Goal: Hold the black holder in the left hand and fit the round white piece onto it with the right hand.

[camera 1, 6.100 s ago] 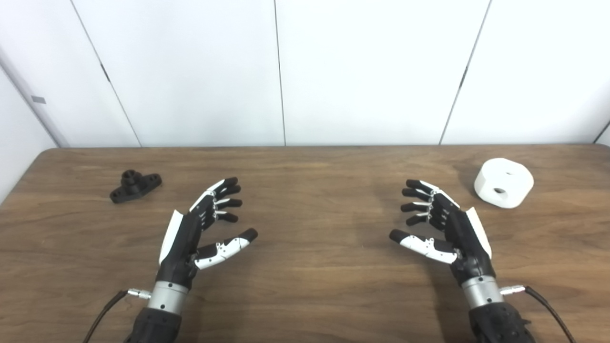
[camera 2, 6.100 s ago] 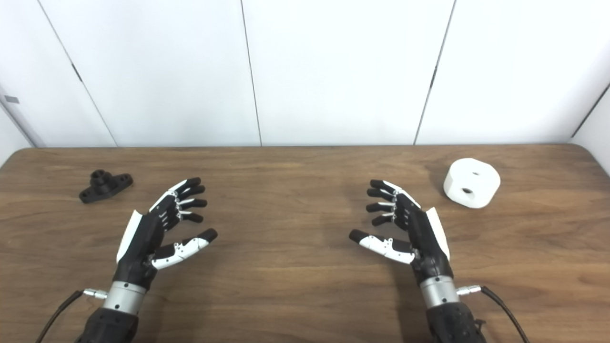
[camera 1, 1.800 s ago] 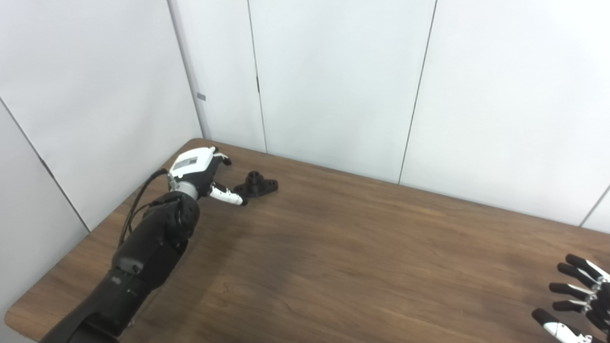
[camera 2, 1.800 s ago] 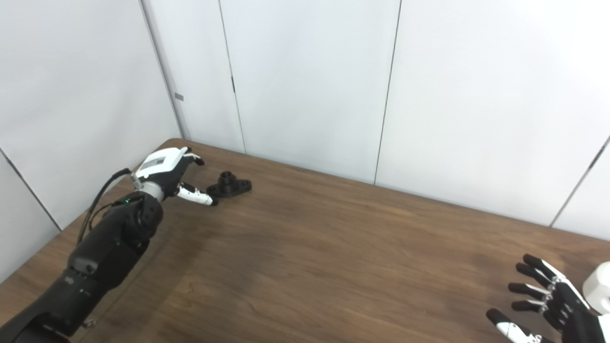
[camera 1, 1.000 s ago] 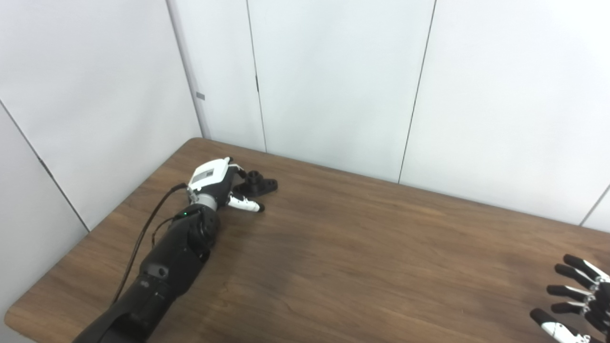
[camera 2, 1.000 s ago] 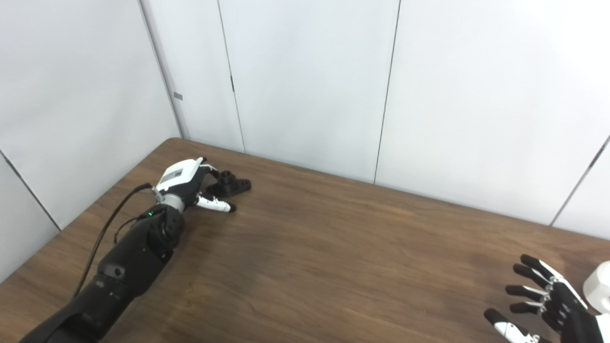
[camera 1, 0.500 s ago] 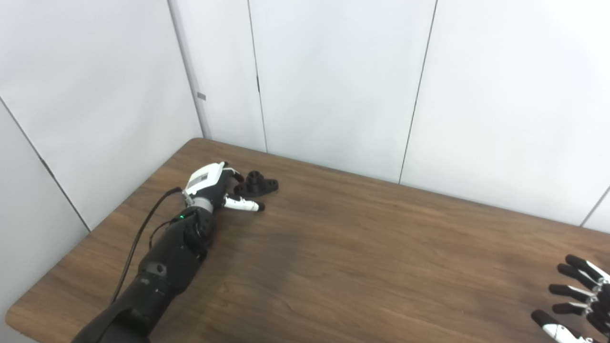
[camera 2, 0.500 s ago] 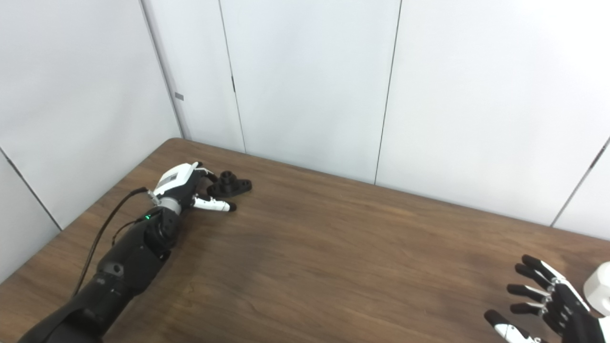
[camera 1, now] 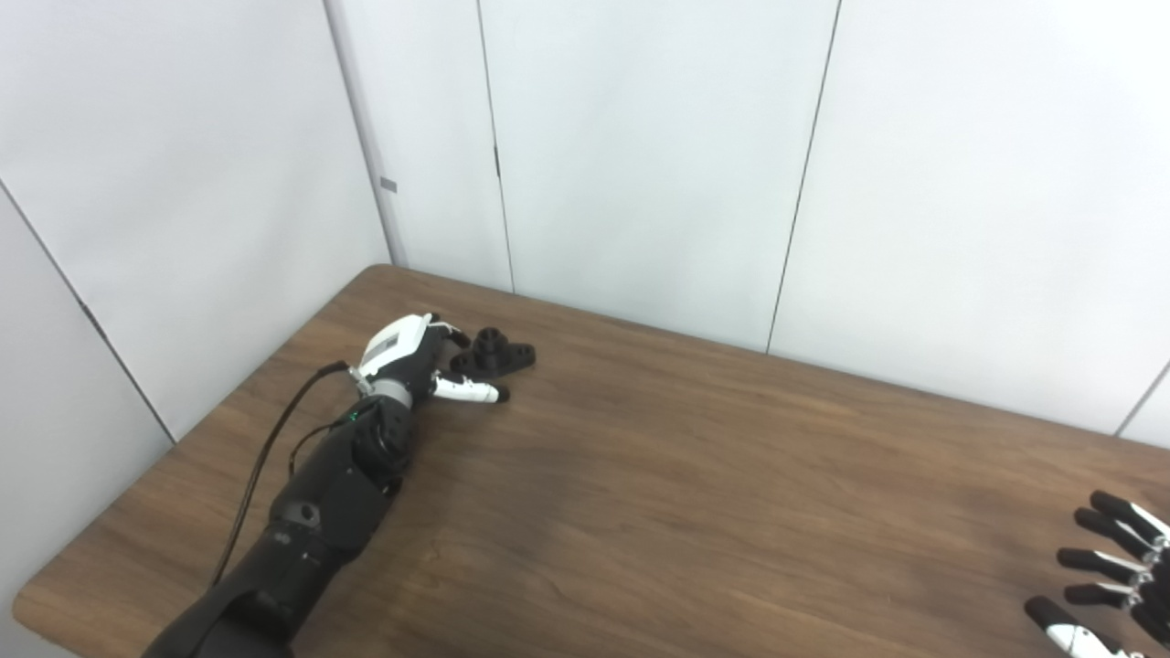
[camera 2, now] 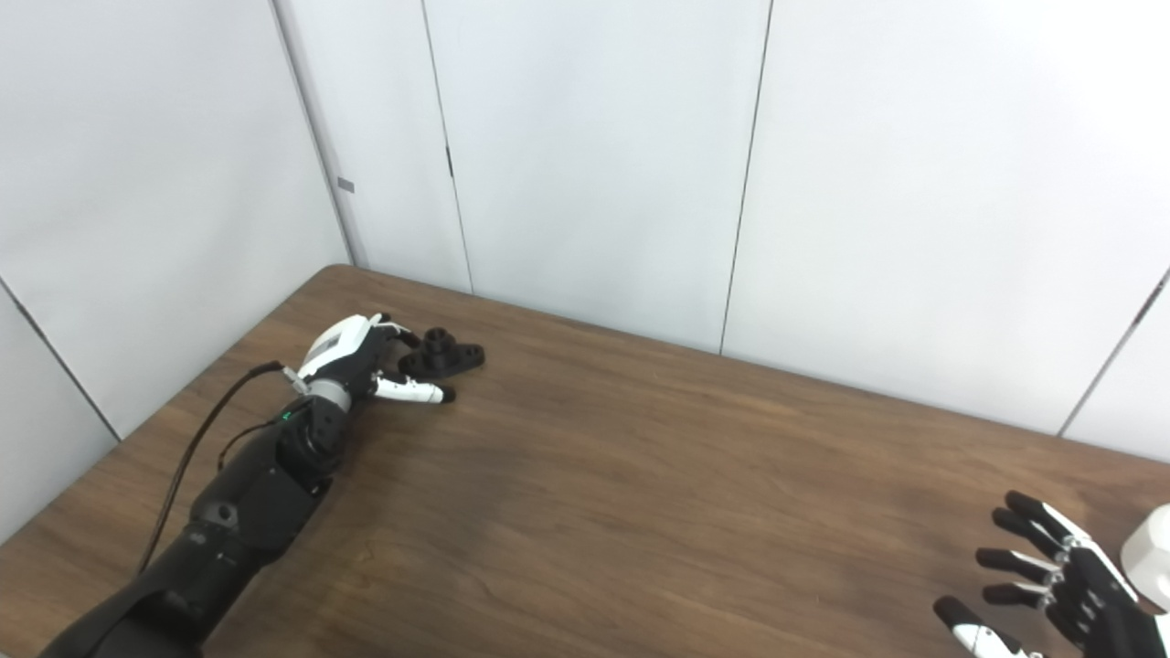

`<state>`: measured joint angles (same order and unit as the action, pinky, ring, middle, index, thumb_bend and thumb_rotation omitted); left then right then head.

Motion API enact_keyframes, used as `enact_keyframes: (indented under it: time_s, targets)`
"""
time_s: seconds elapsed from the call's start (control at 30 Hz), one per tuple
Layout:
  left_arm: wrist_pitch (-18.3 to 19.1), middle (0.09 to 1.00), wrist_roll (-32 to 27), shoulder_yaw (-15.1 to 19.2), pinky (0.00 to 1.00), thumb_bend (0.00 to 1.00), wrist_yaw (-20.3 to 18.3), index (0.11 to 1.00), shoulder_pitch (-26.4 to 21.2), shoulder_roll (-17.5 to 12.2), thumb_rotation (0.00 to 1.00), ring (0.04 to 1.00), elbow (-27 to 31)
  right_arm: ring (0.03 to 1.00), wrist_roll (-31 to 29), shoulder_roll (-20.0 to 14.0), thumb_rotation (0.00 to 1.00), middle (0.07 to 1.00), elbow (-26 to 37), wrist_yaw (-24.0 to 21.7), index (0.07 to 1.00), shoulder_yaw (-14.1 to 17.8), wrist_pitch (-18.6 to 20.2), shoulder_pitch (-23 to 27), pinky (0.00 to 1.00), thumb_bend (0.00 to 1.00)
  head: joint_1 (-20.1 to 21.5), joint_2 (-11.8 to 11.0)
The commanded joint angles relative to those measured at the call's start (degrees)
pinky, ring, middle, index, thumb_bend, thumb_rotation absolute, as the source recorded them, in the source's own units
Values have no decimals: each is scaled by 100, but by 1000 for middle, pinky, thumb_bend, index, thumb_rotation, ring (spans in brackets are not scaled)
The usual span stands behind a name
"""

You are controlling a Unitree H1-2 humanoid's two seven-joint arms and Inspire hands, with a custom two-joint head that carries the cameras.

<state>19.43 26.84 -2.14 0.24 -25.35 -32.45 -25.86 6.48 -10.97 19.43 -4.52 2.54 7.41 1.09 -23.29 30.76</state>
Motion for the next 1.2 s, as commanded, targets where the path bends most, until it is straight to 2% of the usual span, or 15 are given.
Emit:
enact_keyframes:
  time_s: [0.0,0.17,0.2,0.3,0.63,0.8,1.07,1.17]
  targets:
    - [-65,1000,-162,-53,952,798,-196,769,-120,32,187,1000,29,671,22,-38,0,800,207,38,824,24,-105,103,543,381,12,10]
    - [-311,986,-401,-93,989,751,-345,664,-71,110,112,1000,-20,668,28,-39,0,804,206,35,826,35,-138,102,539,367,33,34]
    - [-327,983,-463,-76,996,614,-340,564,-63,144,84,1000,-30,666,67,-46,0,802,222,39,824,27,-131,102,536,363,39,43]
    - [-374,979,-552,-78,1000,533,-291,495,-51,206,65,1000,-68,654,135,-46,0,795,210,62,817,30,-146,108,527,358,39,43]
    - [-688,954,-504,-197,1000,524,-59,486,44,261,61,1000,-61,642,175,-29,0,791,158,66,811,19,-189,135,522,329,36,67]
    - [-1089,944,-484,-282,1000,524,17,486,112,230,60,1000,-91,652,192,17,0,797,116,82,814,11,-118,170,539,341,48,53]
    - [-1514,942,-254,-721,1000,523,-186,485,516,108,57,1000,748,645,154,59,0,790,-100,95,806,-31,-341,297,522,326,182,17]
    - [-1835,942,-128,-966,1000,524,-289,485,690,43,57,1000,1127,639,149,85,0,782,-235,110,800,-53,-431,368,518,334,272,28]
